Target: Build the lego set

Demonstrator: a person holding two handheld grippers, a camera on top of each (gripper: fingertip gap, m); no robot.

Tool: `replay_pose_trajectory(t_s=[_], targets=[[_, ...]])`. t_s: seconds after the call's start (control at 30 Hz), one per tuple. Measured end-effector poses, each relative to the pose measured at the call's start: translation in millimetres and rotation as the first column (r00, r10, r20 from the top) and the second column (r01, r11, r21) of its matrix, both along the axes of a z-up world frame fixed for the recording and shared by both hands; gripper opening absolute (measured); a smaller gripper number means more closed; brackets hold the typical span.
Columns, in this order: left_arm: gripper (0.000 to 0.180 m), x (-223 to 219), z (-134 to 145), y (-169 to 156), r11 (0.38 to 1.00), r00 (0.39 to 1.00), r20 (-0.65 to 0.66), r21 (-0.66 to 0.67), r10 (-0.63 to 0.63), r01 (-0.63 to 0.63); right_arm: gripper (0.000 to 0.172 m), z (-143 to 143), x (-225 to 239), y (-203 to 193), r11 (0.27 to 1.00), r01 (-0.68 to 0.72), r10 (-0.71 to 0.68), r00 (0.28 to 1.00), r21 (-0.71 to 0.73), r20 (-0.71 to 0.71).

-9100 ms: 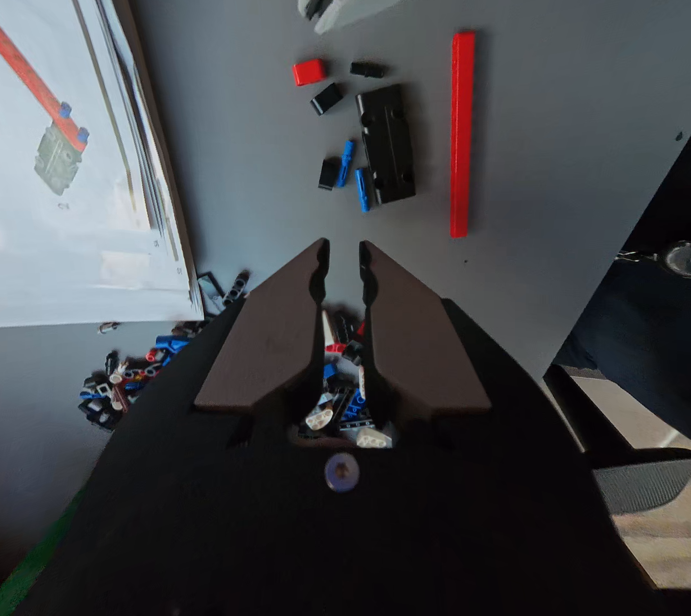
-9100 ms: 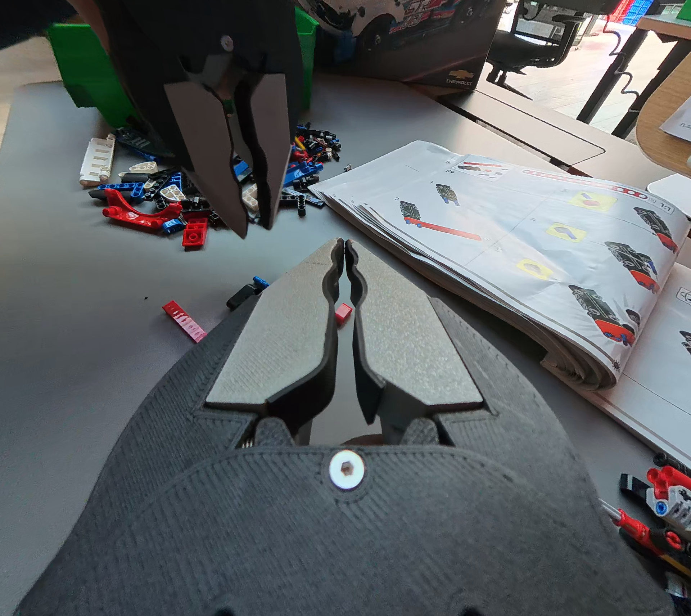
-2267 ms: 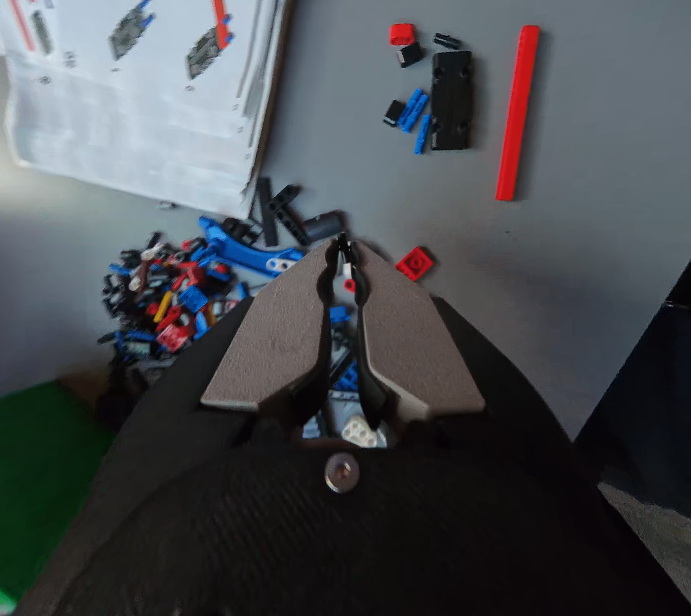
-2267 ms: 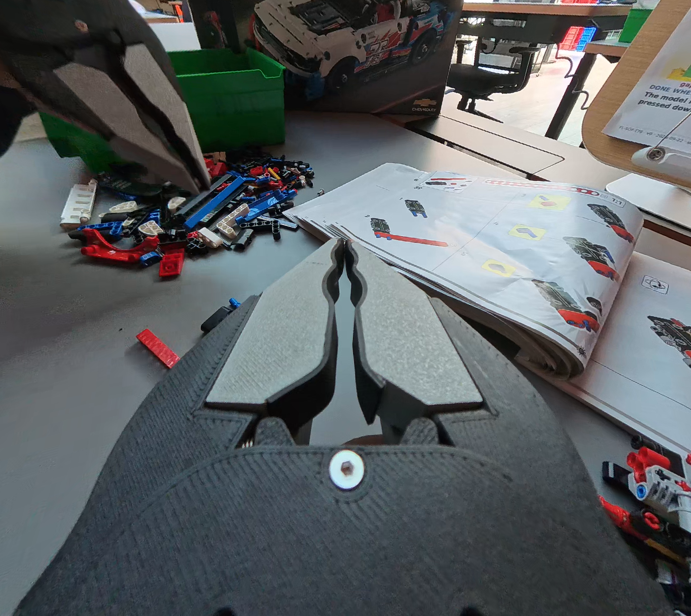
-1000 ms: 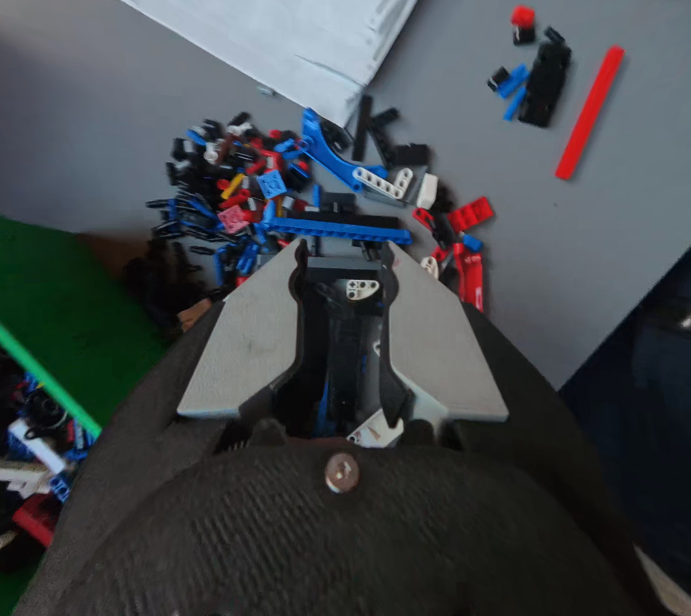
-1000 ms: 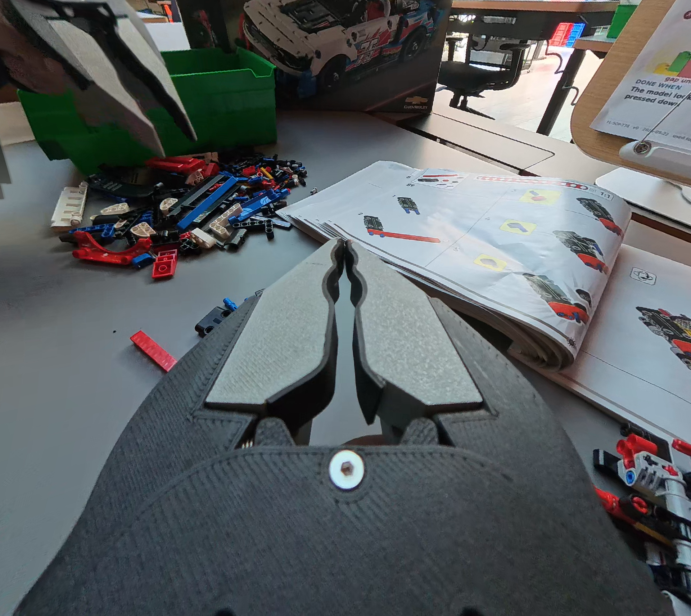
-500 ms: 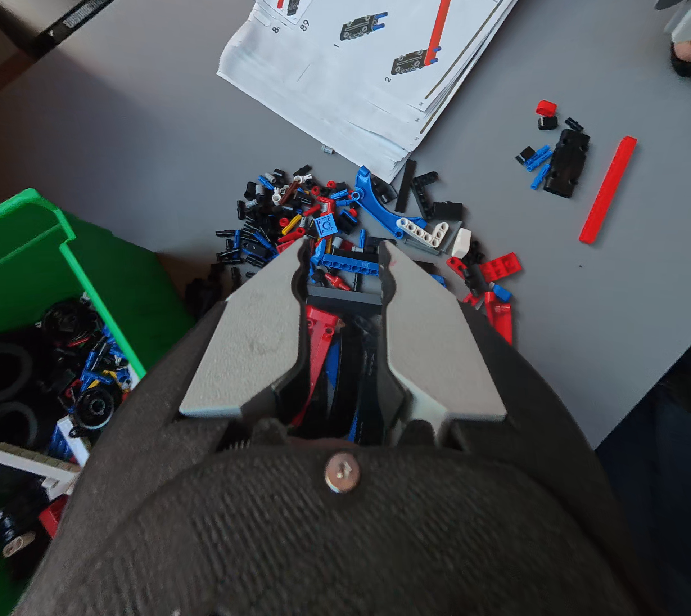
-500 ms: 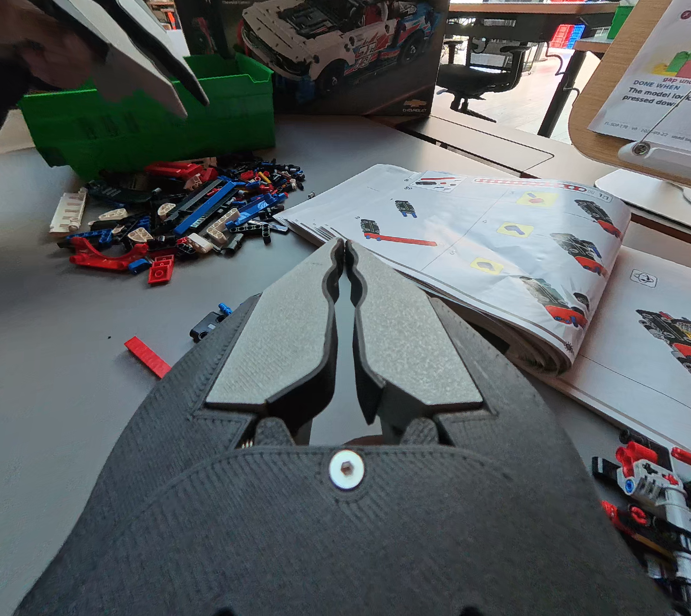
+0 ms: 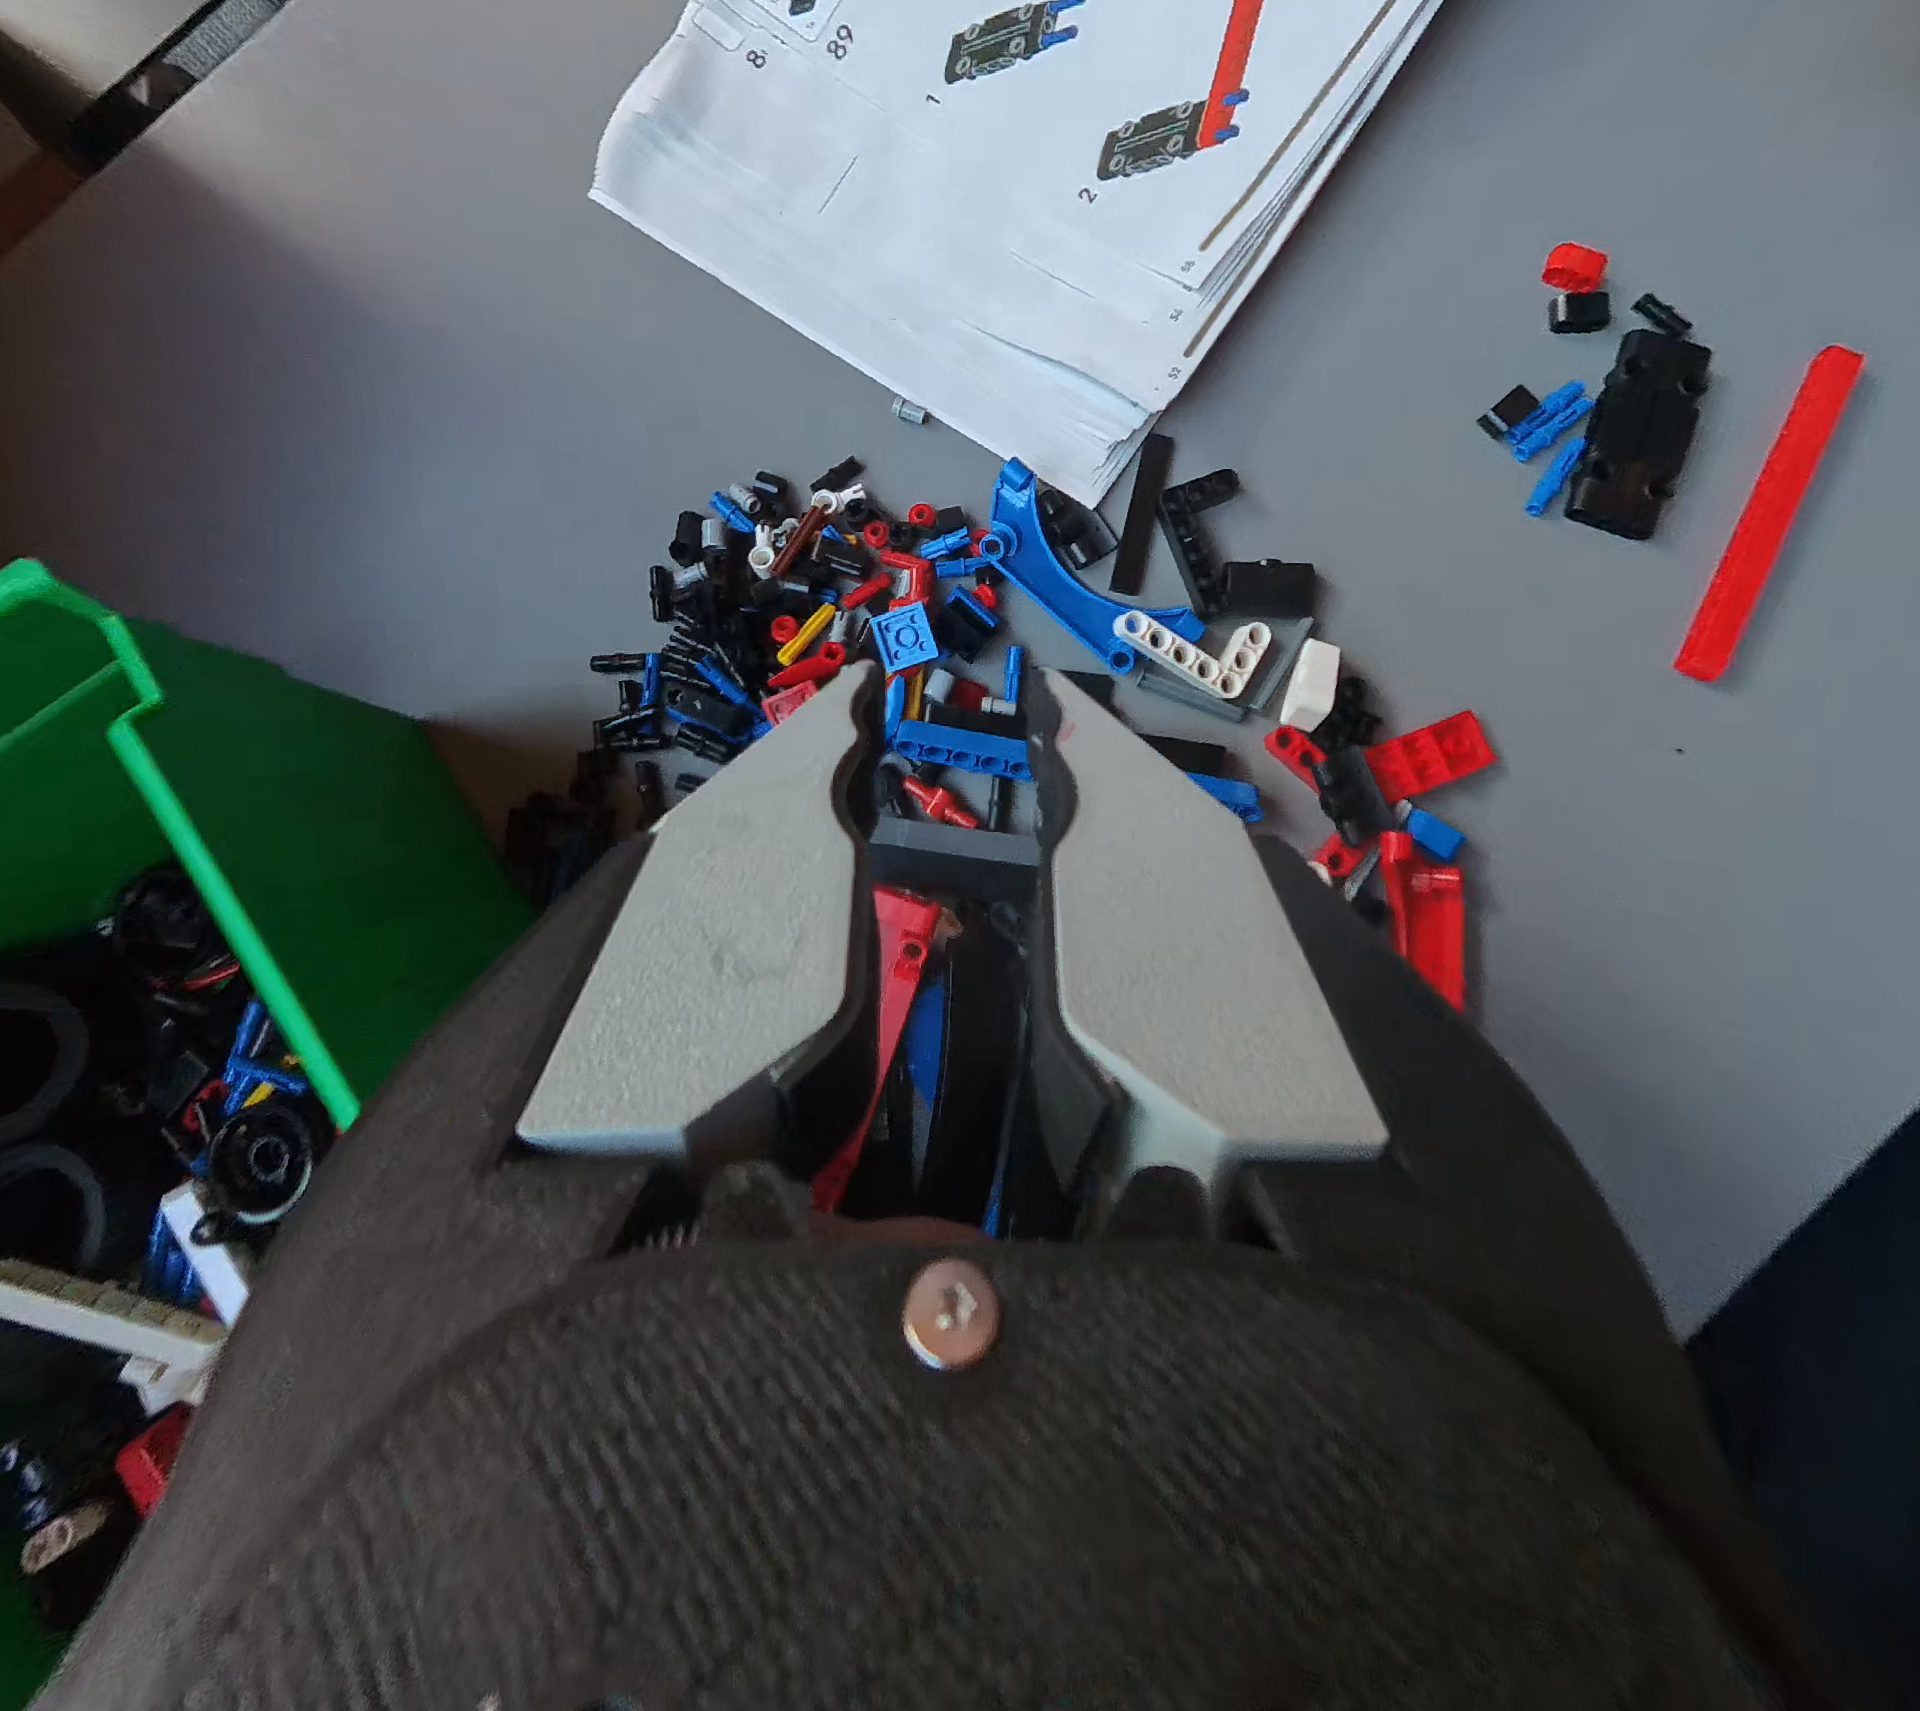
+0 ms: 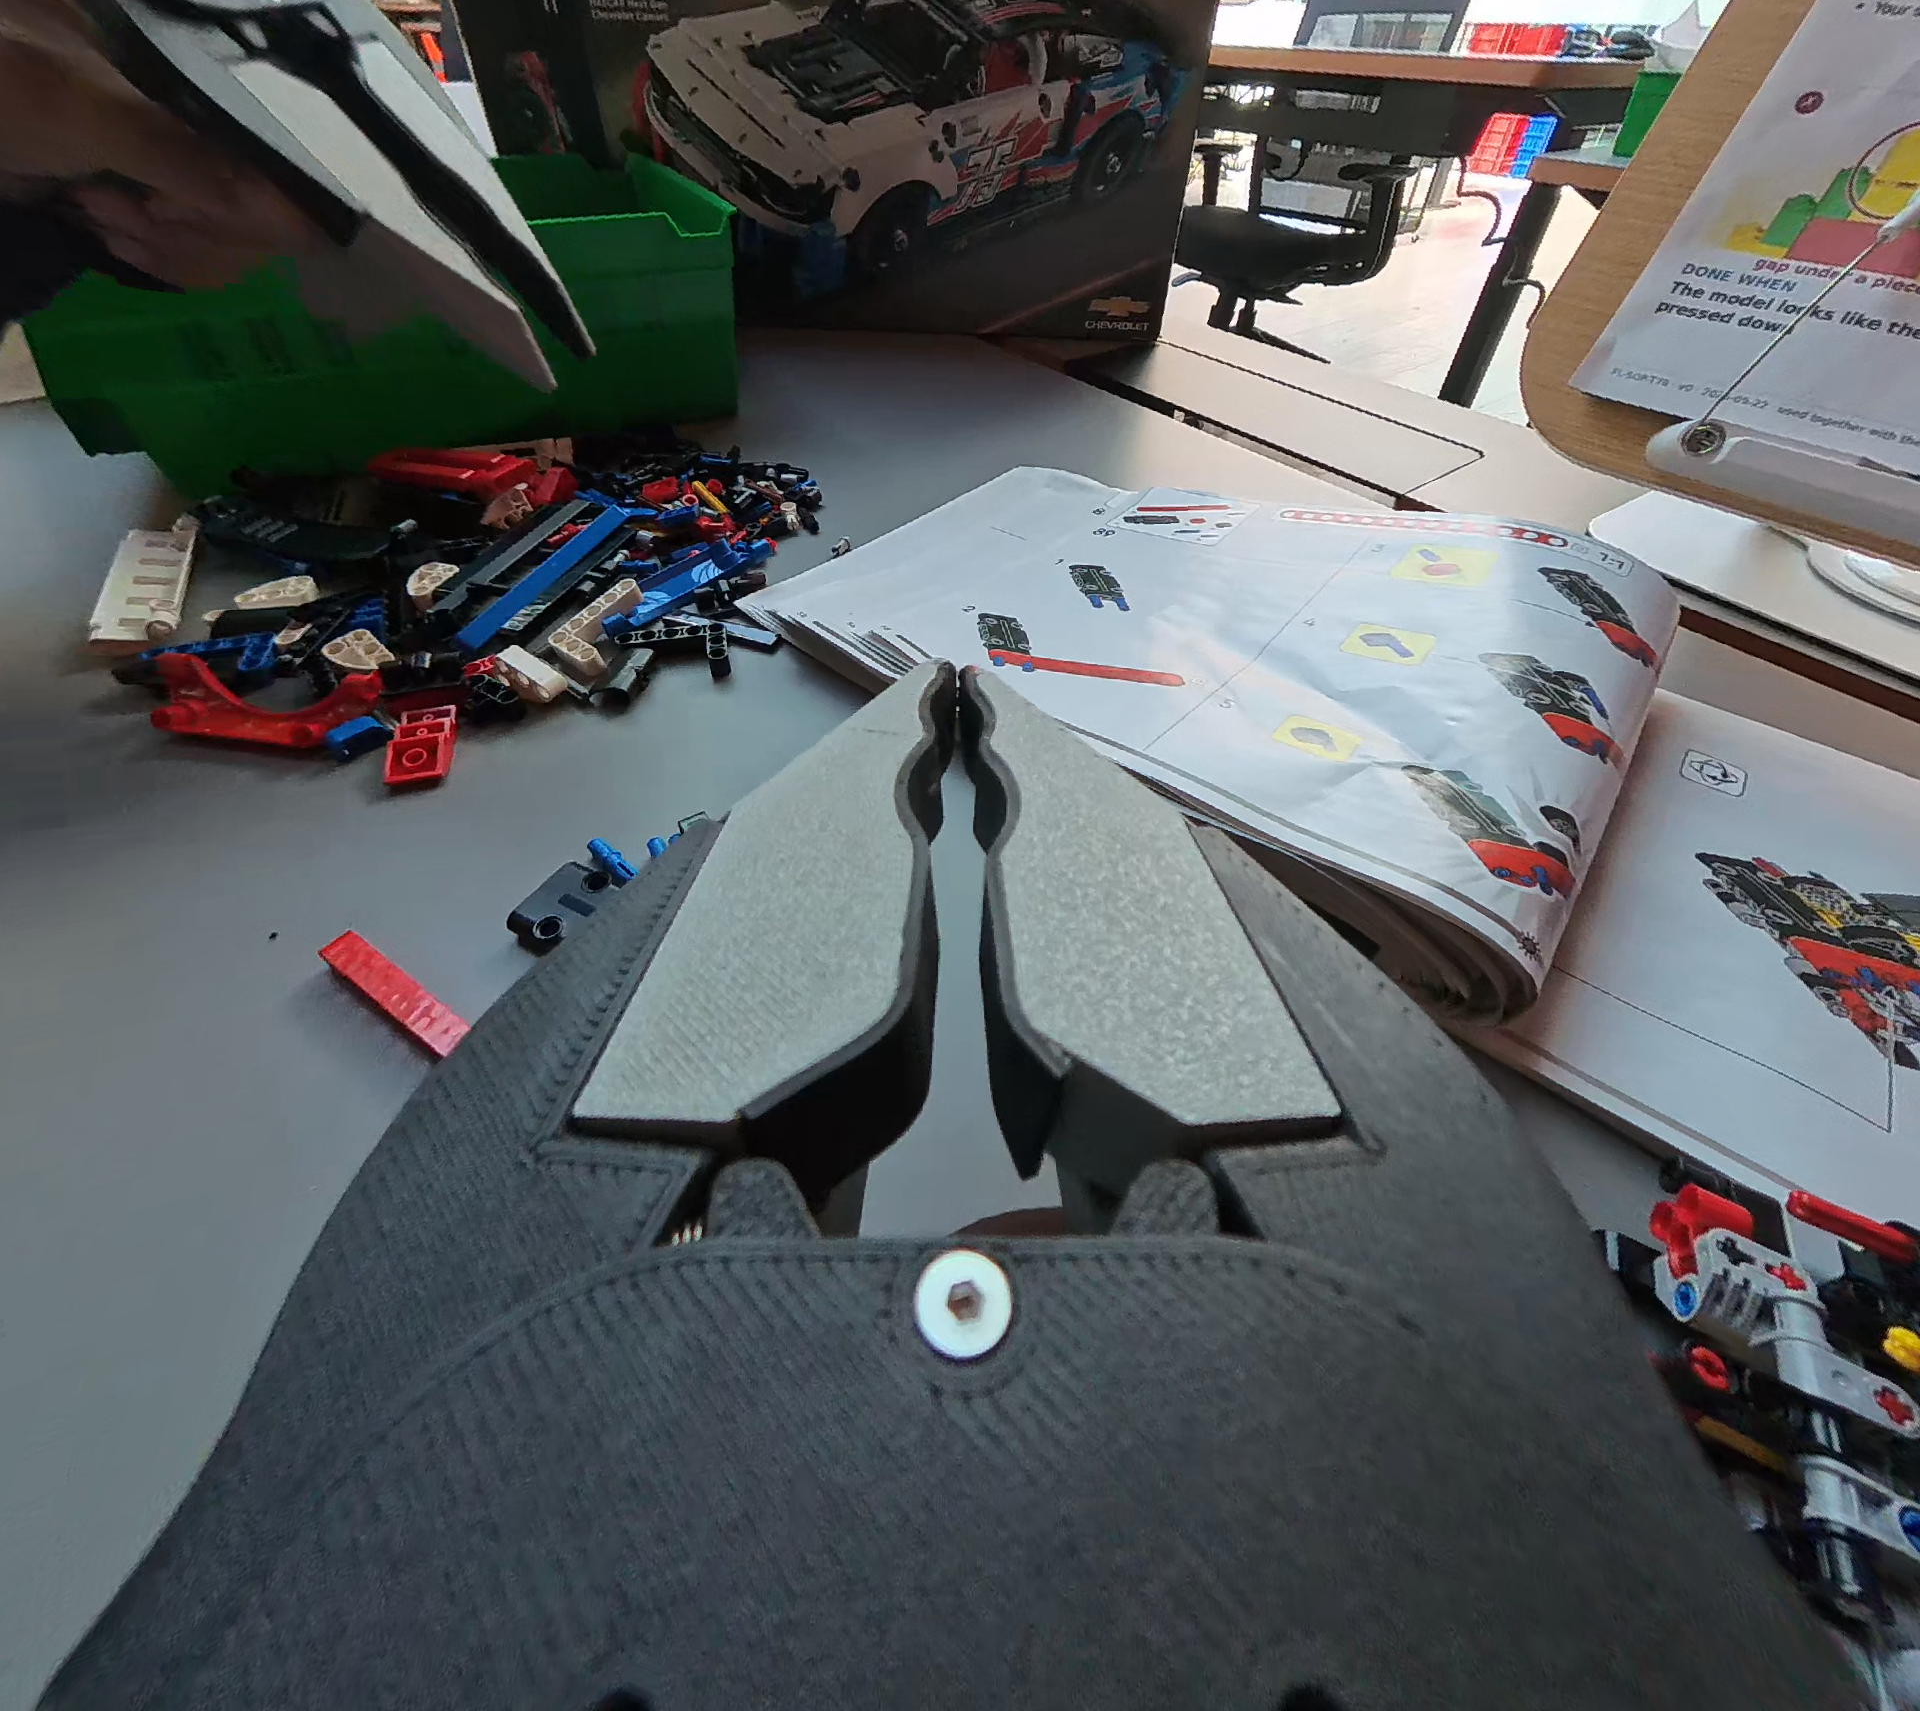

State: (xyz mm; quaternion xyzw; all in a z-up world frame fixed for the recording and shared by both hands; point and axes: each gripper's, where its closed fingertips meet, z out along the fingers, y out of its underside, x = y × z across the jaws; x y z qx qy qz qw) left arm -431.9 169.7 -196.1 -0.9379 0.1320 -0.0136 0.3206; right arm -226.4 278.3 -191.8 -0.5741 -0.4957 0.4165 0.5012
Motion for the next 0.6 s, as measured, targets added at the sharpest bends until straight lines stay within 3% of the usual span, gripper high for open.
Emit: replay_pose_trajectory(t_s=[0.23, 0.43, 0.6], targets=[[0.019, 16.6, -52.3, 10.1, 0.988, 0.998, -0.013, -0.140, -0.059, 0.057, 0.000, -0.9, 0.2, -2.0, 1.000, -0.003, 0.003, 1.000, 0.011, 0.010], [0.016, 12.1, -65.7, 11.2, 0.983, 0.998, -0.031, -0.177, -0.050, 0.043, 0.000, -1.6, -0.9, -2.8, 1.000, -0.012, 0.012, 1.000, 0.004, 0.015], [0.017, 12.5, -59.5, 10.0, 0.986, 0.998, -0.041, -0.163, -0.053, 0.045, 0.000, -1.3, -0.8, -3.0, 1.000, -0.012, 0.012, 1.000, 0.001, 0.013]])
